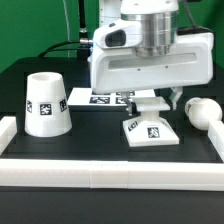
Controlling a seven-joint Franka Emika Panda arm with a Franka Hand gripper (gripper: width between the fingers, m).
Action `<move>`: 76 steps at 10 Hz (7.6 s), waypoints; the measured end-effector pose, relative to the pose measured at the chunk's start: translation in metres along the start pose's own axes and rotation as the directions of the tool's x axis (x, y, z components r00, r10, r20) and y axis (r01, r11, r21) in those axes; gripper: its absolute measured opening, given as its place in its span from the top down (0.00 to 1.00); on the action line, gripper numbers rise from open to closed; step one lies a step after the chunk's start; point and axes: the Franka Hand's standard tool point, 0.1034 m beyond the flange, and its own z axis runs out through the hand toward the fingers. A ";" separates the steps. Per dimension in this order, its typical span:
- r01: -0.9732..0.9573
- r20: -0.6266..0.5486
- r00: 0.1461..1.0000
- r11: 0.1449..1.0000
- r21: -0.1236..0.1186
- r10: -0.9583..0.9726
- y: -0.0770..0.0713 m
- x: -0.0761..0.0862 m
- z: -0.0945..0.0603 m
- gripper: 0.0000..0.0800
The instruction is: Assemble lamp
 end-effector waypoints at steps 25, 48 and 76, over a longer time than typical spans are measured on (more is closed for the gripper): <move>-0.081 -0.037 0.996 0.996 0.024 0.082 -0.089 -0.021 -0.031 0.13; -0.306 0.326 0.901 0.952 0.007 0.287 0.029 -0.094 -0.034 0.13; -0.535 0.441 0.751 0.844 -0.029 0.491 0.045 -0.173 -0.021 0.13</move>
Offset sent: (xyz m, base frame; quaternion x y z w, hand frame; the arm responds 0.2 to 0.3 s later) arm 0.0467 0.0139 -0.0135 -0.0175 -0.0118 0.0849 0.9962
